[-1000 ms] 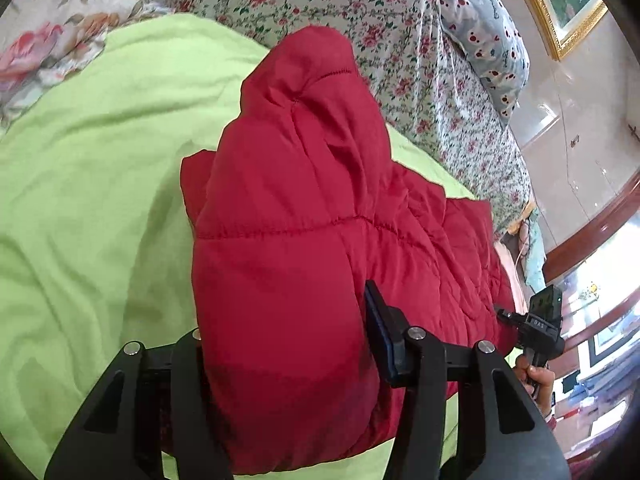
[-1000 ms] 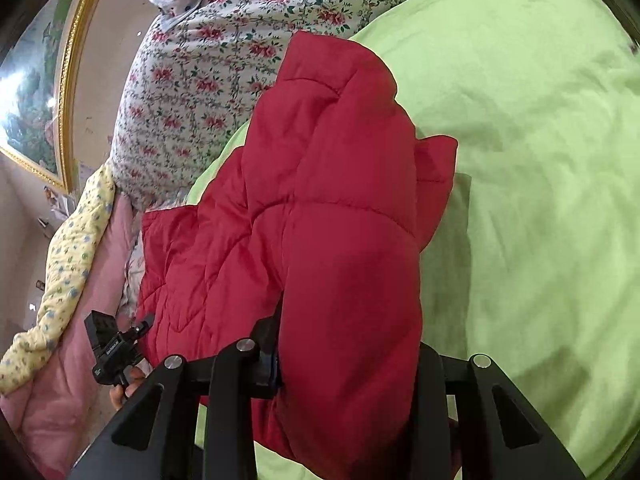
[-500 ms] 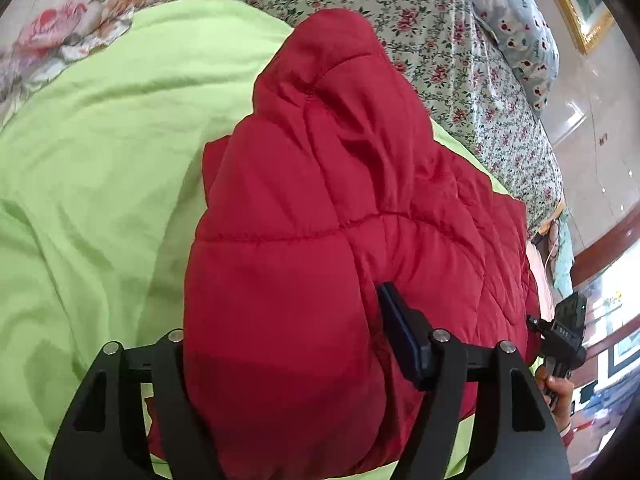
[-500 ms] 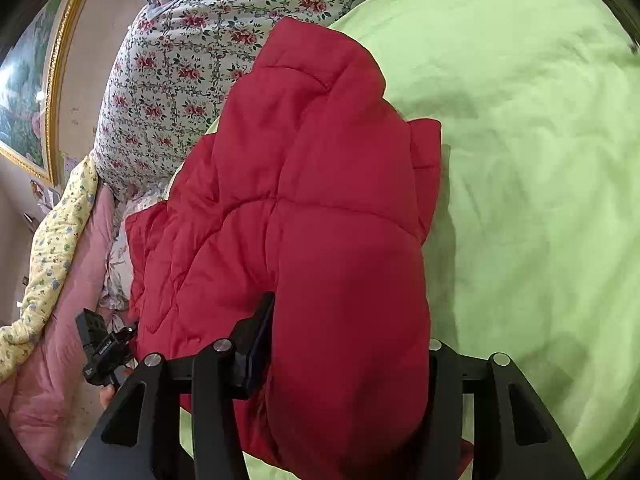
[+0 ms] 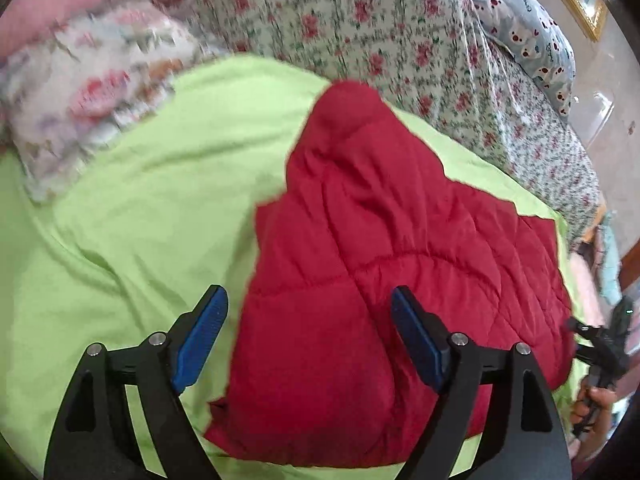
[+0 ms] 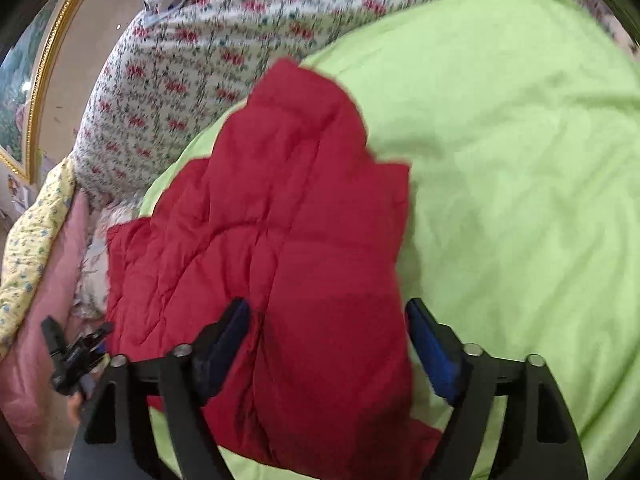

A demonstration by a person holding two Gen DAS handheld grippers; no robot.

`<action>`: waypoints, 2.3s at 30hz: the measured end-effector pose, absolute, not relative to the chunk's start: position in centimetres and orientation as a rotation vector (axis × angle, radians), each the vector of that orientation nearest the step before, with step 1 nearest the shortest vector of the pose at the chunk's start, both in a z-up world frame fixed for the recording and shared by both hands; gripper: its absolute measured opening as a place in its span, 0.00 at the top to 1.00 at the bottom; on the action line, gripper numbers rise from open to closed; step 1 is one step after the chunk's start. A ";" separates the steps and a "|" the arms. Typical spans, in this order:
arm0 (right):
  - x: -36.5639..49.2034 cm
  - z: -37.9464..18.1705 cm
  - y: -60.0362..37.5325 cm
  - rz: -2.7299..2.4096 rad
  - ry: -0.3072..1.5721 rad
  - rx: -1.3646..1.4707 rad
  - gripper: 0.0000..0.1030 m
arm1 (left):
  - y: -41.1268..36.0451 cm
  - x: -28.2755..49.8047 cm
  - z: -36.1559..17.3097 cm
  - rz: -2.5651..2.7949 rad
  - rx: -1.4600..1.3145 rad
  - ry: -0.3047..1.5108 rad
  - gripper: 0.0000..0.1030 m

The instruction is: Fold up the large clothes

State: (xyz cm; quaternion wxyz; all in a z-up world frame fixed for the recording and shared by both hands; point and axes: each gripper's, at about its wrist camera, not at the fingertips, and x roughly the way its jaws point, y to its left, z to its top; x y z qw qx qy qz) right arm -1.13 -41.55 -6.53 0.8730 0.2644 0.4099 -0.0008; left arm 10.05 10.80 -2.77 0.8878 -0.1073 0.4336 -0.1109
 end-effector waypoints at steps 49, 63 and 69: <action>11.9 -7.6 -38.1 -0.096 0.933 0.321 0.87 | 2.1 20.8 -7.2 -0.358 -0.135 1.099 0.72; 11.7 -8.2 -38.5 -0.076 0.939 0.365 0.78 | 2.2 20.5 -6.9 -0.349 -0.126 1.070 0.51; 10.9 -7.5 -38.6 -0.082 0.907 0.376 0.68 | 3.6 19.2 -5.1 -0.289 -0.132 1.014 0.19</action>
